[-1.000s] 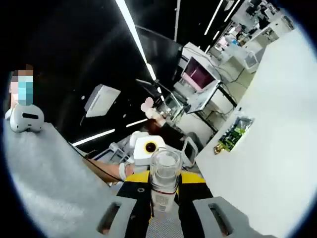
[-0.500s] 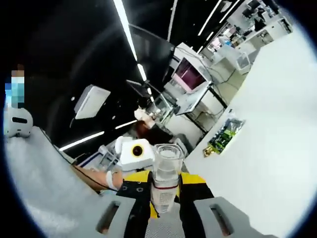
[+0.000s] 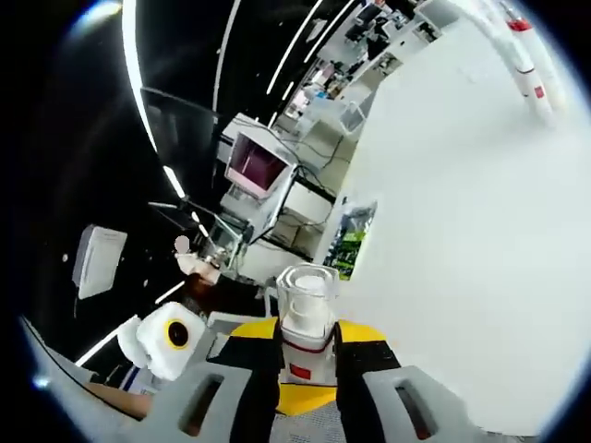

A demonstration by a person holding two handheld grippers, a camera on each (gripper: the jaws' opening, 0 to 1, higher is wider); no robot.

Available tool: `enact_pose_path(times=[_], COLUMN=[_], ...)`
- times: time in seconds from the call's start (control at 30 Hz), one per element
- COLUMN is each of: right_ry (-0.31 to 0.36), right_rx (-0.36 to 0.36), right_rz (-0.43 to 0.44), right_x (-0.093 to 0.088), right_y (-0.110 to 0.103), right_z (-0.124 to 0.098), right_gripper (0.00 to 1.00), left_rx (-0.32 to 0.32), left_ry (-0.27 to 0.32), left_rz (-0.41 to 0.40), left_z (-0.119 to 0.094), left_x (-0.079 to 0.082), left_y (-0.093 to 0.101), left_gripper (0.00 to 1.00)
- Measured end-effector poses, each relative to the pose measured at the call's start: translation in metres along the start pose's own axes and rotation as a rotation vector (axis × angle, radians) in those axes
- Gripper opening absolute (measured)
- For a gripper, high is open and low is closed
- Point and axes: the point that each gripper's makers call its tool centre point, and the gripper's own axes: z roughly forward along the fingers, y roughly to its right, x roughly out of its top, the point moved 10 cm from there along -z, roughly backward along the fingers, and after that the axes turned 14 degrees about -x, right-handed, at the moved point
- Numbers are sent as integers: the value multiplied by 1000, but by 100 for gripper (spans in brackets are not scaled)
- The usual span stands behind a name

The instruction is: Arrange the skincare products in the storage area until every visible bottle or jar stands upright without overlapping.

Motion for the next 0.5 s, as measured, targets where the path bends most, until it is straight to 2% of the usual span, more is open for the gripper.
enact_pose_path(times=[0.13, 0.3, 0.37, 0.47, 0.5], right_ry=[-6, -5, -9, -14, -35], right_rx=[-7, -5, -7, 1, 19], right_rz=[46, 69, 79, 94, 83], right_x=[-4, -7, -8, -11, -14], right_y=[5, 8, 8, 9, 7], right_z=[4, 5, 5, 8, 10], right_gripper=[16, 16, 16, 16, 16], left_rx=[20, 48, 47, 50, 47], left_ry=[-18, -49, -55, -55, -44], left_rz=[11, 69, 66, 78, 79], left_z=[1, 2, 2, 2, 3], left_x=[-2, -3, -3, -3, -2], left_y=[0, 0, -1, -1, -1], left_gripper=[19, 19, 19, 19, 19])
